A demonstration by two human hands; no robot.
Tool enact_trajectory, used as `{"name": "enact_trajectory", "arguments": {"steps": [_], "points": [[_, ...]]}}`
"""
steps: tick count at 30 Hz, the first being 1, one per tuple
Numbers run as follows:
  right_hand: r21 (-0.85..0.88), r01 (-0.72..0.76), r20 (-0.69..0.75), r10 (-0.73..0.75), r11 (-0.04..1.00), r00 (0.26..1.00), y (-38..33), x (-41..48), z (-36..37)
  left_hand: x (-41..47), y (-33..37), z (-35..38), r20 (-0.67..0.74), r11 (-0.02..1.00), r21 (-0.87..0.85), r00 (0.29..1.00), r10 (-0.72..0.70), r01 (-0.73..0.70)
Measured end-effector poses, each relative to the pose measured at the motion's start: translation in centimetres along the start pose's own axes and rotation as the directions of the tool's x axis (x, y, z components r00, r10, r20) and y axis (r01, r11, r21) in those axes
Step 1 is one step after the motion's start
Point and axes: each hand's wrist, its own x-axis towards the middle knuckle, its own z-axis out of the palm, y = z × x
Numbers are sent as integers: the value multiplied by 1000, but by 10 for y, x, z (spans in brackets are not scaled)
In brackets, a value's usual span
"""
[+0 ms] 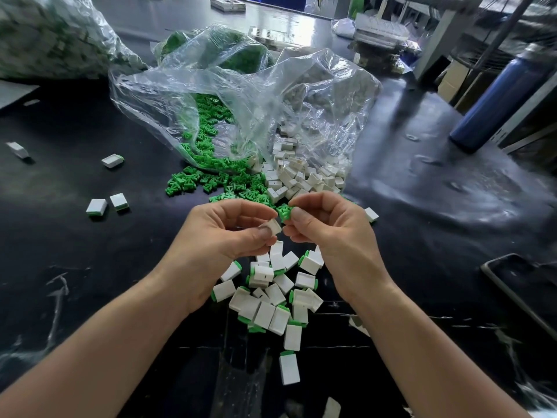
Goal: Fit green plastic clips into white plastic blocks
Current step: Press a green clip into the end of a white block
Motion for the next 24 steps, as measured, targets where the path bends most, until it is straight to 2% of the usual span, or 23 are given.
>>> {"name": "enact_trajectory", "arguments": {"steps": [4,9,15,17,21,24], "points": [[-22,18,20,-18,1000,1000,1,0,-1,1,-1,0,-4,999,42,1000,-8,8],[-376,183,56,-175,908,983,7,-3,4,0,-2,0,16,1000,29,1000,-1,1],[-522,264,43,-284,811,958,7,-1,1,0,-2,1,31,1000,-17,1000,6,-5],[-458,234,10,-258,858,966,3,-2,0,1,-3,2,25,999,-32,1000,9,-8],[-209,135,-16,-142,968,990,-2,-2,-3,1,-4,2,19,999,-40,1000,11,-11],[-44,68,-9,-68,997,998,-3,-2,-3,0,-4,2,23,1000,-11,999,22,-22]]}}
